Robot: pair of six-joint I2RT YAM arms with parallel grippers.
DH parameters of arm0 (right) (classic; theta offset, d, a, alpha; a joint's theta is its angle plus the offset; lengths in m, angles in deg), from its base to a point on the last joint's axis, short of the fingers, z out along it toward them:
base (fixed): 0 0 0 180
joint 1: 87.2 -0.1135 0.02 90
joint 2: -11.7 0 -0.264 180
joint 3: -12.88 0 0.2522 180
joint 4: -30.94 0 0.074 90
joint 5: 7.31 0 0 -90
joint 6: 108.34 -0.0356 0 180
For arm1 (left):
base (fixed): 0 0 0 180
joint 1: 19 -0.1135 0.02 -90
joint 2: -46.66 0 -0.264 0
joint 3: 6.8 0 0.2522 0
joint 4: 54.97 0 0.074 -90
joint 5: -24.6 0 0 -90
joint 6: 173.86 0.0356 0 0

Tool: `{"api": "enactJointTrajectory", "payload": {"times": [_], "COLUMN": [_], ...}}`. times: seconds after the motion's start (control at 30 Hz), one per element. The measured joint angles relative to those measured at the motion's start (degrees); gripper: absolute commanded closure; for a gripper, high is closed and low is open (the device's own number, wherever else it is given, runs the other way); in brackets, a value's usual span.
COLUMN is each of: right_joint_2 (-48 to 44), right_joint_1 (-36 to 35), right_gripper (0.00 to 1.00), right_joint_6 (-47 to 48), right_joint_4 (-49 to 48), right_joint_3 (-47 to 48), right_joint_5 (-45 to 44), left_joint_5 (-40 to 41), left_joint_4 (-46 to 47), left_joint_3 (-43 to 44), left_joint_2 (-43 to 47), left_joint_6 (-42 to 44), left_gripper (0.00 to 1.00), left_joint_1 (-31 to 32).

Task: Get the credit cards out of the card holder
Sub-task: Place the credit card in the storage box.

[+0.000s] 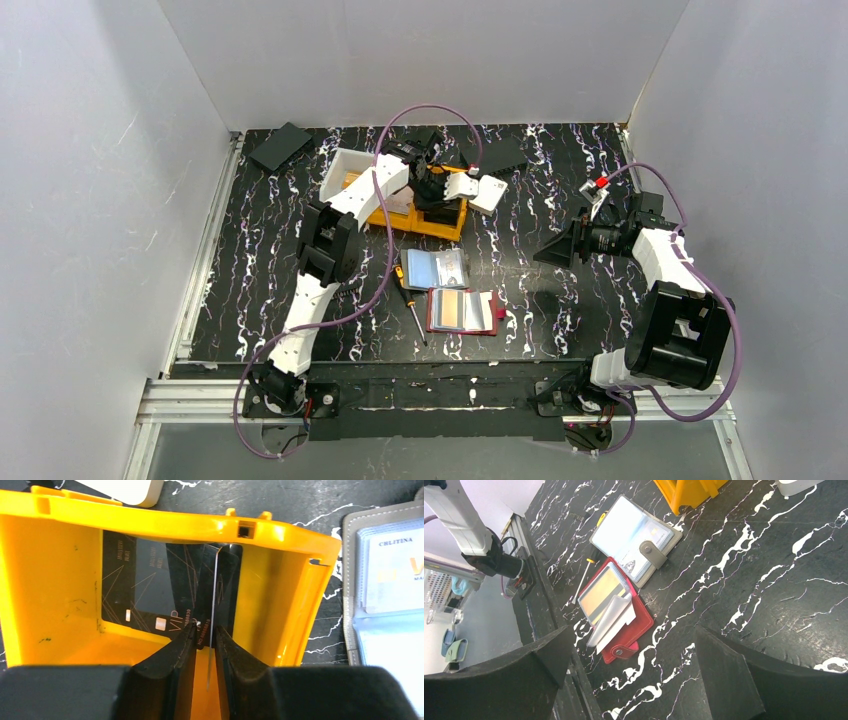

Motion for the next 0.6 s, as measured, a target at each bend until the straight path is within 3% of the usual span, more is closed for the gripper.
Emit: {"api": "enactJointTrajectory", "payload": {"times": [0.6], "right_joint_2": [0.35], "right_joint_1": [0.35], "right_gripper": [0.02], "right_joint_6": [0.81], "right_joint_4": [1.57], "right_joint_3": [0.07], "right_joint_5": [0.44], "left_joint_5": [5.79], "left_joint_4": [11.37], "left_joint_3": [-3.34], "left_joint_2": [2.25], "left_joint_6": [-12.22], "left_gripper": [0.46], "left_joint_1": [0.0]}}
